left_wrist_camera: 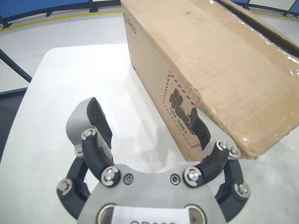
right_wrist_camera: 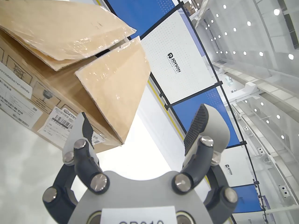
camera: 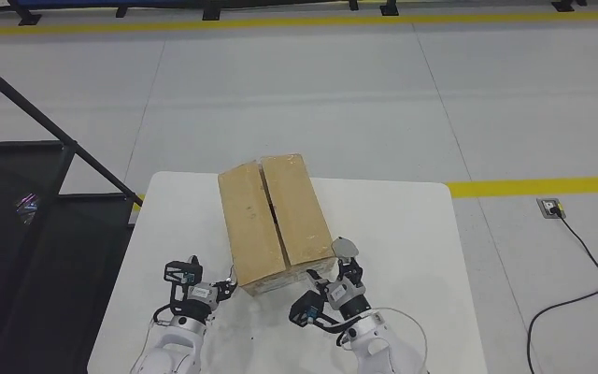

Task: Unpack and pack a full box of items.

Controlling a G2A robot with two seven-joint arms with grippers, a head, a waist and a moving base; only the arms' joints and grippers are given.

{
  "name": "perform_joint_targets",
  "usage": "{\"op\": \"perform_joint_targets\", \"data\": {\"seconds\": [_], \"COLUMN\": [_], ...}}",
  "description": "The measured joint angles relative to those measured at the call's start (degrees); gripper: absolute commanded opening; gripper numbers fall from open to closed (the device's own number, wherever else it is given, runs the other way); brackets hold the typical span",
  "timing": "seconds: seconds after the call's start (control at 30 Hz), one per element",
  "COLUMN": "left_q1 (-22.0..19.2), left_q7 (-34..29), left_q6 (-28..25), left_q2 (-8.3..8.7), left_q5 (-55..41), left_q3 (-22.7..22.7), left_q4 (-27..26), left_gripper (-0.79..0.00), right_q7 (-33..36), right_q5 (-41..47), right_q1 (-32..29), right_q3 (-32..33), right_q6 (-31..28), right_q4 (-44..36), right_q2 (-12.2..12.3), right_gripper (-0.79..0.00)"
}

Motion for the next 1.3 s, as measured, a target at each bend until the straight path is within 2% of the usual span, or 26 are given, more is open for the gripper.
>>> {"op": "perform_joint_targets", "data": {"seconds": [0.2,0.4,0.63,0.9,1.07,1.2,1.3], "left_q1": [-0.21,-0.36,-0.63,-0.98,-0.95,-1.01,-1.27], "left_q7": [-0.24,-0.13,-0.36,-0.82,-0.70,-0.88,-0.93], "left_q6": [-0.91,-1.20,-1.83,-3.08,-2.88,-2.17,-2.60], "left_q2": [-0.19,-0.40,-0.60,-0.83,-0.99,-1.10,-1.20], "left_q5": [0.02,1.40,2.71,5.32,6.14,5.44,5.98], "left_q3": [0.80,2.11,3.33,5.59,6.34,5.97,6.57], "left_q4": [0.32,0.22,0.00,-0.70,-0.93,-0.15,0.28], "left_gripper": [0.000,0.000,0.000,0.000,0.000,0.000,0.000], "right_q7": [1.41,0.92,0.38,-0.58,-4.61,-11.02,-14.89], "right_q5": [0.86,0.91,0.87,1.96,3.93,4.17,4.58], "right_q1": [3.44,4.37,3.85,1.08,-2.50,-5.85,-8.46], "right_q3": [-1.12,-0.69,0.70,4.18,7.16,9.72,11.59], "right_q6": [-0.42,0.99,4.91,4.51,2.90,-1.83,-3.06], "right_q4": [3.54,5.08,5.83,3.85,0.85,-1.70,-3.53], "right_q2": [-1.25,-1.92,-2.48,-2.34,-1.75,-0.82,-0.29], "right_gripper": [0.000,0.000,0.000,0.000,0.000,0.000,0.000]}}
